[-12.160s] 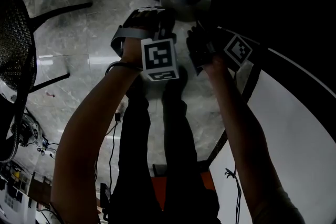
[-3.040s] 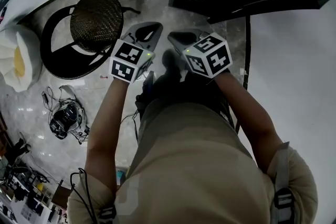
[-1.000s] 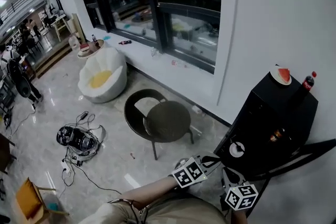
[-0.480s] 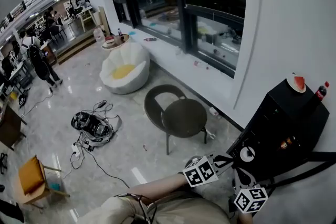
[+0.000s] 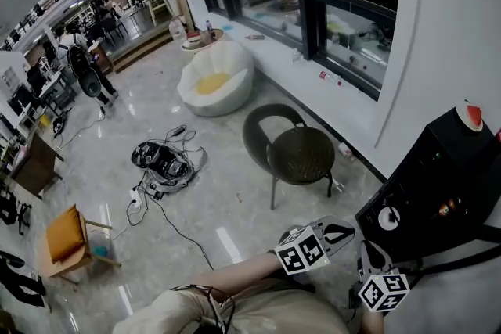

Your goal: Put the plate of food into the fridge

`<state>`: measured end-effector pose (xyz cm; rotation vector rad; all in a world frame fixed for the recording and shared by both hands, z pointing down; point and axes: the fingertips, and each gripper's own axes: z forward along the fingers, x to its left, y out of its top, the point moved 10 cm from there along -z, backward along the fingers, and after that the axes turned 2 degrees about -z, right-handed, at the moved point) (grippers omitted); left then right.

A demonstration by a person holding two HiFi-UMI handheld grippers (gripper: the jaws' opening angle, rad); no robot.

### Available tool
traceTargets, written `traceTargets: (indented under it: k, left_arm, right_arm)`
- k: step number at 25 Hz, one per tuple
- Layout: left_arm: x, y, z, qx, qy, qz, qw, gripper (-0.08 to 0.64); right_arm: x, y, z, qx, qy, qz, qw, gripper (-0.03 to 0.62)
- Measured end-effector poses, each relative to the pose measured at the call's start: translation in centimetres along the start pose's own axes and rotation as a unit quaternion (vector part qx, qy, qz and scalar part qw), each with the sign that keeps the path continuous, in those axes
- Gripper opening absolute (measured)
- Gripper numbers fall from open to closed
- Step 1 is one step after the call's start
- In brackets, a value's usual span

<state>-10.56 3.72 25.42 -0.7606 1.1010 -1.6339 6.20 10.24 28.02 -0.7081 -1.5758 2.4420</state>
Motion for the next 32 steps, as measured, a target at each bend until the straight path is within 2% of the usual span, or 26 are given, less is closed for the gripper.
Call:
traceTargets:
  k: [8,12,15,20,26,32]
  left_arm:
    - [0.0,-0.1,-0.6,0.001,0.004,0.002,1.0000,0.011]
    - [0.2,-0.7,-0.8,-0.007,0.003,0.015,0.9999,0.011]
    - [1.2,-0.9,-2.6,-0.013,0.013,0.024,0.9995,0.011]
    - [3.0,-1.1,-4.4,-0.027,0.009,0.014,0.9995,0.009]
    - [5.4,-1.1,-6.5,-0.056,0.008,0.011,0.9983,0.009]
    - [6.7,-2.2,-9.8,-0.063,0.001,0.002,0.9980,0.009]
  right_arm:
    - [0.1,-0.5,0.1,-0.004,-0.003,0.008,1.000,0.029]
    - [0.1,-1.1,0.7,-0.010,-0.007,0.002,1.000,0.029]
    - [1.6,-0.8,2.0,-0.014,-0.001,-0.006,1.000,0.029]
    - [3.9,0.2,3.1,-0.002,-0.012,-0.012,1.000,0.029]
    - [6.8,1.6,5.0,-0.001,-0.015,-0.052,0.999,0.029]
    - [10.8,1.3,5.9,-0.014,-0.030,-0.081,0.996,0.027]
